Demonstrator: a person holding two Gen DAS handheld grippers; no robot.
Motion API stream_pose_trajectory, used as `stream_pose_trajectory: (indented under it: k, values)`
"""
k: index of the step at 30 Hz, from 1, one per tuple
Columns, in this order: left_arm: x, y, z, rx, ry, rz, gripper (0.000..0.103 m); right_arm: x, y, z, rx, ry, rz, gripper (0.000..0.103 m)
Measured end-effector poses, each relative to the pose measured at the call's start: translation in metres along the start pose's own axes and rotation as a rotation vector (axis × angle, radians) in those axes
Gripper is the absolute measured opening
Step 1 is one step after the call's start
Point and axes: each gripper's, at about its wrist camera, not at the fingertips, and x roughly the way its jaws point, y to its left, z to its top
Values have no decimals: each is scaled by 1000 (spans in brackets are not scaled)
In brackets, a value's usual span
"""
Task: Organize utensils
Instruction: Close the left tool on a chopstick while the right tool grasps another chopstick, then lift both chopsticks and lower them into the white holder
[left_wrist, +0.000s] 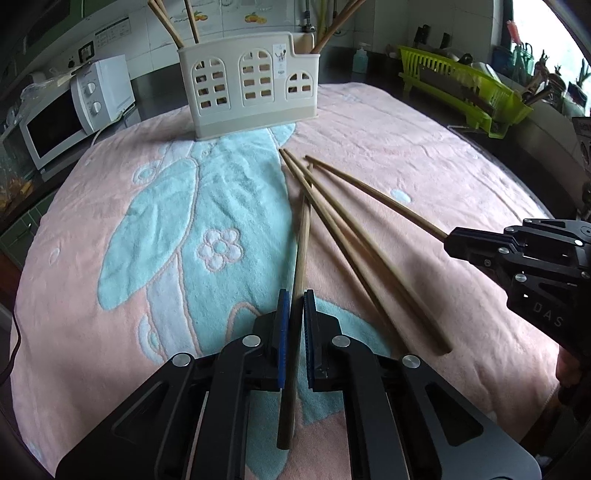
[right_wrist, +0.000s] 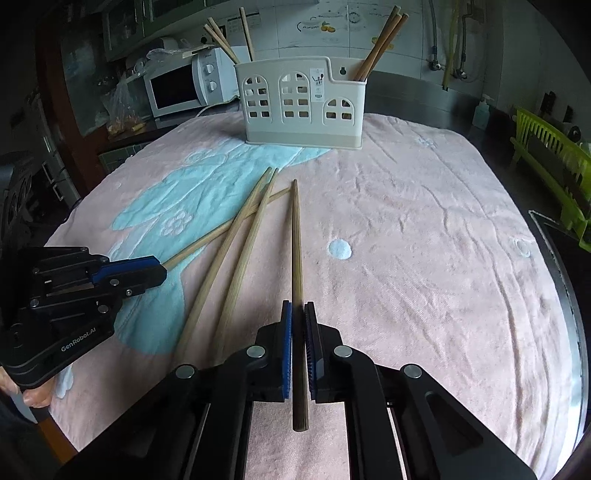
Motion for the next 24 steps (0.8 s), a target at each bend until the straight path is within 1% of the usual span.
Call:
stream_pose_trajectory:
  k: [4,9,15,18,24]
  values:
    - [-16,2,9,-1,-52,2,6,-18,0,10,-13,-53,-8,7]
    - [-34,9,22,-32,-123,-4,6,-39,-2,24,-9,-126,3,7]
    - [-51,19,40,-77,-200,-44,5,-52,-6,42,8,-187,21,7]
    - [-54,23,49,-101,-215,-73,5,-54,-6,52,11,-205,30,7]
    - [-53,25,59,-94,-224,-70,5,-49,-2,67,-7,-214,34,7]
